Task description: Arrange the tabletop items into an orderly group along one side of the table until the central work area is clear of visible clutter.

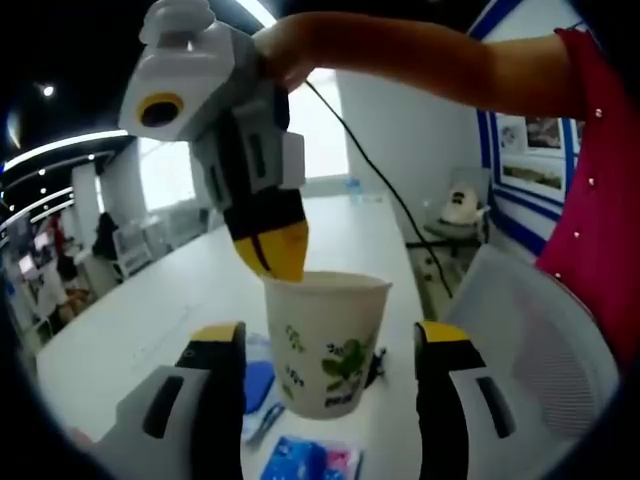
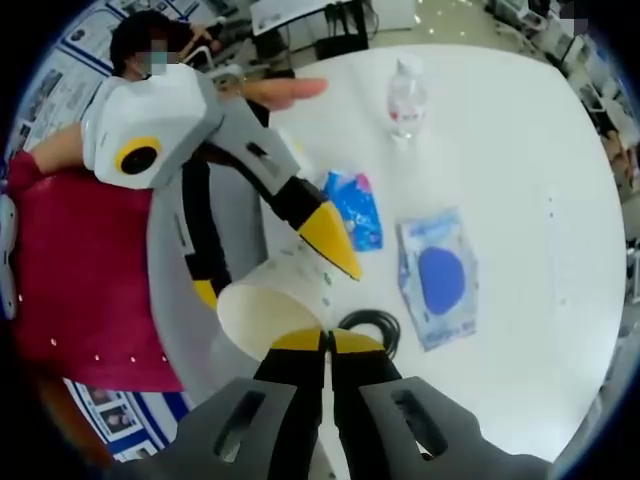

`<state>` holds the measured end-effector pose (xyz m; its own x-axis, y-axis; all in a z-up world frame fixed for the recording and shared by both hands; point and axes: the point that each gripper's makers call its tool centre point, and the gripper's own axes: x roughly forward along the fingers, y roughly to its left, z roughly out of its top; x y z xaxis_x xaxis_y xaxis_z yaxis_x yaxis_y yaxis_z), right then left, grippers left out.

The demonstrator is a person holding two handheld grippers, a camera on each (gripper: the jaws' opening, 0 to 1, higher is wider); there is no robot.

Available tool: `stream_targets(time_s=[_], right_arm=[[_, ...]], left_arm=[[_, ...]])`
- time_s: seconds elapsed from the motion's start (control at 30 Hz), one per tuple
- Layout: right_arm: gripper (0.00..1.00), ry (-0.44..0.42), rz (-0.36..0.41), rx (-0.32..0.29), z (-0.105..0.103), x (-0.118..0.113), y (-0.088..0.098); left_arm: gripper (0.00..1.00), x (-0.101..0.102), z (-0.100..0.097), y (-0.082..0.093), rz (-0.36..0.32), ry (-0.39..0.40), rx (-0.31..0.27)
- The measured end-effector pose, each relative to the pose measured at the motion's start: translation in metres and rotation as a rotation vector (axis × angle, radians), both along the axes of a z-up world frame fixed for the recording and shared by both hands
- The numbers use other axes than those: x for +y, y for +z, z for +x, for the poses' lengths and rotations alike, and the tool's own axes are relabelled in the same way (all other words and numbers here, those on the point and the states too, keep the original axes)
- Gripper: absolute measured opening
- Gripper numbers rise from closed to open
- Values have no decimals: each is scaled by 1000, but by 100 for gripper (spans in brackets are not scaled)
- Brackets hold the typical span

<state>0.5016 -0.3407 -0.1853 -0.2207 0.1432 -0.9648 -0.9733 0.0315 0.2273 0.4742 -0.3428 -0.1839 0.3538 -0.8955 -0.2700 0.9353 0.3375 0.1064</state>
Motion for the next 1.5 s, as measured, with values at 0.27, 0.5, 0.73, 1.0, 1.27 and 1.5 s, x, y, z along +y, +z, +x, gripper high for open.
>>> stream_targets(time_s=[0.27,0.5,0.73,1.0,1.27,1.5], right_arm=[[2,-2,-5,6,-2,0,-1],[2,-2,-8,8,-3,3,0],[2,-2,-14,14,-5,5,-1],[2,3,-30,21,-7,5,-3],[2,-8,-32,27,-7,5,-4],[3,-5,-23,28,-7,7,-4]], left_arm=[[61,-3,0,4,-8,-5,-8],[55,-4,1,3,-9,-6,-4],[46,-4,-1,2,-14,-11,10],[43,-5,-1,1,-18,-13,18],[42,-4,-1,0,-25,-11,24],[41,-2,-1,0,-32,-5,22]])
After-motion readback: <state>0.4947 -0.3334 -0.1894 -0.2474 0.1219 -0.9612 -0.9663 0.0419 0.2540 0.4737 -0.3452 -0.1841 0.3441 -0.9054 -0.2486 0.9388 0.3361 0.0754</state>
